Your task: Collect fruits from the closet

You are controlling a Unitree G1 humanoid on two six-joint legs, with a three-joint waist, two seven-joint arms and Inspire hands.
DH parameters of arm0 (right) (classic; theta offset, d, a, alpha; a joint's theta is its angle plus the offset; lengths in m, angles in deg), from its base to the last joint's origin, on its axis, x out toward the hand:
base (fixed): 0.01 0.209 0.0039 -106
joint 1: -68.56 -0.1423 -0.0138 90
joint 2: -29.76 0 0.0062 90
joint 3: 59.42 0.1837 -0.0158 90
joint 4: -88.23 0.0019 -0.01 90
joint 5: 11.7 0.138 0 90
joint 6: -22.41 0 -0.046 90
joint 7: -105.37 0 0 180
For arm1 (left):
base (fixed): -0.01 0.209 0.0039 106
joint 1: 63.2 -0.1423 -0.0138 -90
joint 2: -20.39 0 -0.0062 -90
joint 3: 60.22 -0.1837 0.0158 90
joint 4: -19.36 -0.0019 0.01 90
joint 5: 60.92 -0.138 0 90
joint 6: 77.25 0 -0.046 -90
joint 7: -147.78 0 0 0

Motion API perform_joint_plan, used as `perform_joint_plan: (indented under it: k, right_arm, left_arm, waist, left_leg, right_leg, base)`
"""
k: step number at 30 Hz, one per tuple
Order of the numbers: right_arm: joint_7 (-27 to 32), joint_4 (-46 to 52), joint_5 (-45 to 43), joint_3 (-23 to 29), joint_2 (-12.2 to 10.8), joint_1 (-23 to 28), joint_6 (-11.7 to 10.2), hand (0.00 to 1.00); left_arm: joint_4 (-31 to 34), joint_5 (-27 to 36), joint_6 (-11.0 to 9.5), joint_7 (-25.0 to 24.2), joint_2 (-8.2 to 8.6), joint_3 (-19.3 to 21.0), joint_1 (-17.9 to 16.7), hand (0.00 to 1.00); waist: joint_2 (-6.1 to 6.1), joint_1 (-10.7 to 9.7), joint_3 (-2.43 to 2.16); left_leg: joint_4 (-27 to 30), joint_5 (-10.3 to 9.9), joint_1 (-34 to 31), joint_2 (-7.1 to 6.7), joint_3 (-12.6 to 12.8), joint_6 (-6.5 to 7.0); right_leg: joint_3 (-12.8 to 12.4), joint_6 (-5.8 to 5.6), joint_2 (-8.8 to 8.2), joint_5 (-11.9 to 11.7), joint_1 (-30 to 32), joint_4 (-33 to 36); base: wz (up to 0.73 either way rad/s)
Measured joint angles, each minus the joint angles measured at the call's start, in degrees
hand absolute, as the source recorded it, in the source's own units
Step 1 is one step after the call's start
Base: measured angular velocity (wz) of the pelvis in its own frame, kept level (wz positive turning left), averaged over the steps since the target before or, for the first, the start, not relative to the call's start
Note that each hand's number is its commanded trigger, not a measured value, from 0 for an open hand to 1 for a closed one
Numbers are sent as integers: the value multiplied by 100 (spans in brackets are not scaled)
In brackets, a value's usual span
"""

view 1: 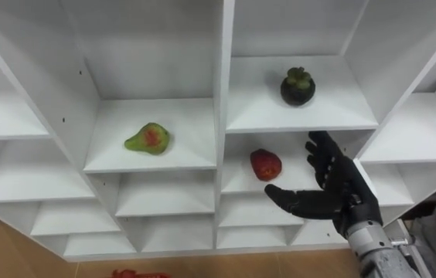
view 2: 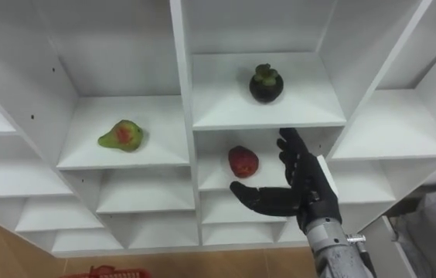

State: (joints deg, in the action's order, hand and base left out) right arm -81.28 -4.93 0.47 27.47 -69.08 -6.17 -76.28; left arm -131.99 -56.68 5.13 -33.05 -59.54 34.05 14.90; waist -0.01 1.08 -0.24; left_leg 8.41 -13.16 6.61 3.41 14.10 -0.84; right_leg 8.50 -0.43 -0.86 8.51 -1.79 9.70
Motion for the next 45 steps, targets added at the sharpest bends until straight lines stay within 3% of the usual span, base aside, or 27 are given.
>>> perform_joint_plan:
  k: [3, 8, 24, 32, 37, 45]
  right_arm:
    - [-42, 22, 1, 0, 8, 0, 0, 0]
    - [-112, 203, -74, -6, 21, 135, 27, 0]
    - [-479, 641, -106, -64, 51, 236, 240, 0]
    - [-723, 646, -98, -73, 102, 226, 317, 0]
    - [-1077, 660, -86, -225, 240, 210, 330, 0]
    - [-1806, 1024, -69, -514, 244, 89, 329, 0]
  left_arm:
    - [0, -2, -1, -26, -1, 0, 4, 100]
    - [-1, -197, -1, -61, -6, 2, 12, 100]
    - [-65, -225, -37, 24, -138, -270, 224, 100]
    - [-70, -188, -43, 36, -174, -402, 230, 100]
    - [-67, -147, -33, 32, -203, -523, 230, 100]
    - [-67, -138, -33, 13, -258, -570, 232, 100]
  waist:
    - [-52, 0, -23]
    - [-72, -12, -25]
    - [61, -82, 32]
    - [111, -62, 16]
    - [126, -46, 5]
    - [154, 113, 1]
  left_leg:
    - [-15, 0, -13, 3, 9, 0]
    - [-20, 0, -53, 4, 25, 0]
    - [18, 1, -200, 5, 138, 1]
    - [23, 1, -207, 9, 134, 1]
    - [31, 1, -200, 15, 134, 1]
    - [38, 3, -192, 22, 100, 3]
  right_leg:
    - [-2, 4, 3, -11, 52, 18]
    - [-17, 5, 5, -14, 80, 32]
    - [-139, 5, 9, -14, 292, 109]
    - [-139, 11, 10, -19, 300, 109]
    - [-135, 15, 12, -39, 290, 104]
    - [-99, 23, 12, -67, 258, 104]
  base:
    - [-2]
    - [-1]
    - [-4]
    - [0]
    - [0]
    - [2]
